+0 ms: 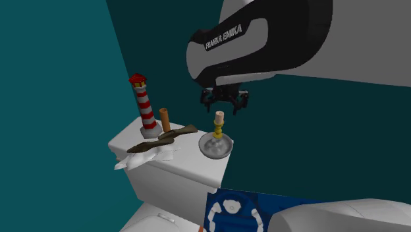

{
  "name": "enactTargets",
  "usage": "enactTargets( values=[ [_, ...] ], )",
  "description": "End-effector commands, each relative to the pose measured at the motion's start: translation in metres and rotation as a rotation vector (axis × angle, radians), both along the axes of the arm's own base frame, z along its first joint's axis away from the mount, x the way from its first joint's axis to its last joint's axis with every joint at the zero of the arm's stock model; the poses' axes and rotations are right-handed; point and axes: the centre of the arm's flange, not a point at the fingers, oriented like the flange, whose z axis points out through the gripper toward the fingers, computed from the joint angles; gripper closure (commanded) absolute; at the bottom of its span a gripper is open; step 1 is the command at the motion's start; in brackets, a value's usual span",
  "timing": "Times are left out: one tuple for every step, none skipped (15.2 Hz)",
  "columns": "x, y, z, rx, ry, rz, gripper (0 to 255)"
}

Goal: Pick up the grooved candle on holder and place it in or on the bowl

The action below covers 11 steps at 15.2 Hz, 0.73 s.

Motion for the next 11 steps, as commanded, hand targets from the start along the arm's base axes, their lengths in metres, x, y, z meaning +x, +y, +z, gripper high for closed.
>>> enactTargets(
  values=[
    [-0.002,-0.002,-0.021,-0.006,-0.062,0.015,0],
    [-0.001,-0.001,-0.026,-0.006,-0.062,0.015,0],
    [0.001,-0.001,-0.031,-0.006,-0.062,0.015,0],
    [0.002,0.000,-0.036,-0.006,-0.062,0.015,0],
    [0.004,0.000,-0.041,-0.006,-0.062,0.015,0],
    [0.006,0.001,-0.046,-0.006,-0.062,0.015,0],
    [0.007,0.001,-0.051,-0.006,-0.062,0.015,0],
    [0.009,0.002,-0.056,-0.006,-0.062,0.015,0],
    [0.009,0.002,-0.059,-0.006,-0.062,0.015,0],
    [0.009,0.002,-0.059,-0.006,-0.062,0.016,0],
    [0.009,0.002,-0.059,-0.006,-0.062,0.016,0]
  ],
)
